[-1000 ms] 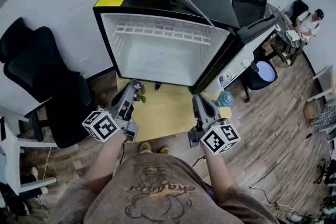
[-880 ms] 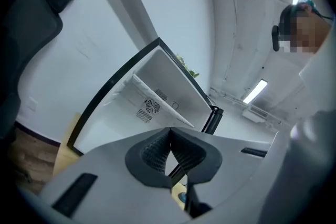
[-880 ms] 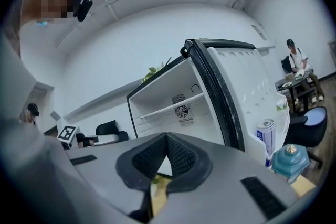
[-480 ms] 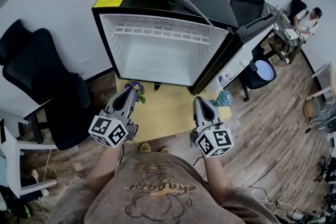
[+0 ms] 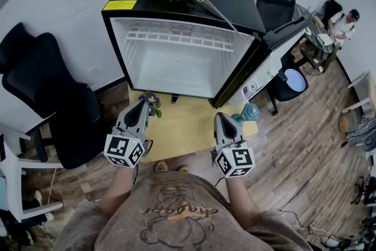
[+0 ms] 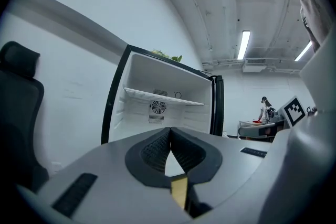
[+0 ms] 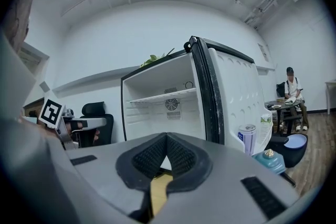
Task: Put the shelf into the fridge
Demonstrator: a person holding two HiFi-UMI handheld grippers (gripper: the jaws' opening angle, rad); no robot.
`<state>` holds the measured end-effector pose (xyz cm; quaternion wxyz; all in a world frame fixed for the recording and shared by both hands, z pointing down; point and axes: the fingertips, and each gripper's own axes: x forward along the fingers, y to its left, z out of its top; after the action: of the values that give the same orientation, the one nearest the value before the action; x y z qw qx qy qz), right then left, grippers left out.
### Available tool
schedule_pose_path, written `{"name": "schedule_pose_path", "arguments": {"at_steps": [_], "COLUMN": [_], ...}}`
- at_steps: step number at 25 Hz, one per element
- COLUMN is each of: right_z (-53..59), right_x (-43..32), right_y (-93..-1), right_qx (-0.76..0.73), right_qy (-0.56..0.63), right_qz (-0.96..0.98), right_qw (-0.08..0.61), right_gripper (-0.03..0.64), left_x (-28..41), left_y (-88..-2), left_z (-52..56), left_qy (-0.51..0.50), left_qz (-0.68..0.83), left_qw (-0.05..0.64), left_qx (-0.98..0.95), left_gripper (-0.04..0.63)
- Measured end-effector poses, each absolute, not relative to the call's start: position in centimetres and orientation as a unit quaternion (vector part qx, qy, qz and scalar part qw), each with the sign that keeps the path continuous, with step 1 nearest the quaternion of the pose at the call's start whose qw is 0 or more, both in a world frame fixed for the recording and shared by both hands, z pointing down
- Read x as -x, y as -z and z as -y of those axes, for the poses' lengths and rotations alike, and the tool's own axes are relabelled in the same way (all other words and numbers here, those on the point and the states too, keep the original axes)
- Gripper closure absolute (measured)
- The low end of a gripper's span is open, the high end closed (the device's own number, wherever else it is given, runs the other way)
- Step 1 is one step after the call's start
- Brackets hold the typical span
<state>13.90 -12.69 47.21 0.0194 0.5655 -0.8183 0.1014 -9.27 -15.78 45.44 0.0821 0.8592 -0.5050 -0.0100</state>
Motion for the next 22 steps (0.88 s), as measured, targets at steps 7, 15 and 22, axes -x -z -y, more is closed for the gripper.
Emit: {"name": "schedule_pose_path", "arguments": {"at_steps": [7,15,22], "right_z": [13.3,13.7,14.0], "right_x": [-14.1,-13.7,-13.2], "right_y": [-47.4,-47.1,-46.7], "right_qx": [-0.567,-0.567,-0.566], "right_qy": [-0.107,-0.112,-0.113], "right_qz": [0.817,0.816,0.817], "right_qw": [0.015,0.008,0.002], "right_gripper": [0.618,0.619,0.618], "left_x": [9.2,9.0,8.9], "left_y": [-45.5,-45.9,-45.8], "left_z": [15.9,15.8,15.8], "left_qy": [-0.002,-0.012,-0.008], "left_qz": [0.507,0.509,0.511], "left_qw": [0.072,0.078,0.084], "left_qx": [-0.859,-0.857,-0.856], "left_gripper": [0.566,0.566,0.566]}}
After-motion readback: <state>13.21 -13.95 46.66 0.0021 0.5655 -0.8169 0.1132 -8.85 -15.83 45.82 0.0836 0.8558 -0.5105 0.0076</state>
